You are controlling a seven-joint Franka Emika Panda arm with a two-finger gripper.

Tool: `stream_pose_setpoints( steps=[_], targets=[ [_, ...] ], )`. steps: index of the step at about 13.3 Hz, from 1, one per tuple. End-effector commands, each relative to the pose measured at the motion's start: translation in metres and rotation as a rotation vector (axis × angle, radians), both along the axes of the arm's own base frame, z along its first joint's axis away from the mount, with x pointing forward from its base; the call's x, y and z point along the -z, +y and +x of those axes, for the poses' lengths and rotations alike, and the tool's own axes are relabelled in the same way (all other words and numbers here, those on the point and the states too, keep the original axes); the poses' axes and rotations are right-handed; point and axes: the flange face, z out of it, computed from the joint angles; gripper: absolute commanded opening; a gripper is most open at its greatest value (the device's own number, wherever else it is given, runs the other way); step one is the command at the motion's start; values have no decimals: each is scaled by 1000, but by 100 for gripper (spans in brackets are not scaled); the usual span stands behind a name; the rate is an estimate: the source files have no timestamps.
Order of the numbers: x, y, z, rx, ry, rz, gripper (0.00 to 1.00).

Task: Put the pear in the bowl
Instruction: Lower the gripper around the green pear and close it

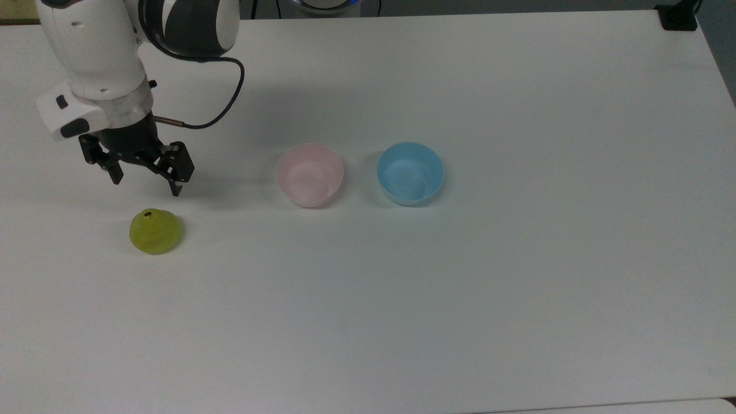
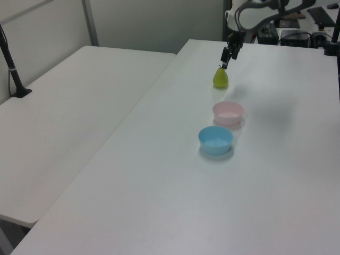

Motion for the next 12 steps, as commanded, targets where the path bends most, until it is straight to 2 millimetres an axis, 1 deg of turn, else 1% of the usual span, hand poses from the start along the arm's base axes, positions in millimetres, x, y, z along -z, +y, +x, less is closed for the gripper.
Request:
stream_pose_setpoints(
  steps=[1,3,5,6,7,9,10,11,12],
  targets=[
    [30,-7,17,-16,-63,-22,100],
    [51,-8,23,-18,-93,-32,100],
    [56,-8,25,-21,-102,-37,100],
    [57,-8,24,-25,-100,-38,94],
    [57,-8,24,-31,-100,-42,84],
    [58,-9,23,-48,-91,-59,52],
    [56,-9,23,-48,-94,-60,41],
    [54,-9,23,-51,-95,-61,35],
    [46,-9,22,-60,-102,-64,33]
  ],
)
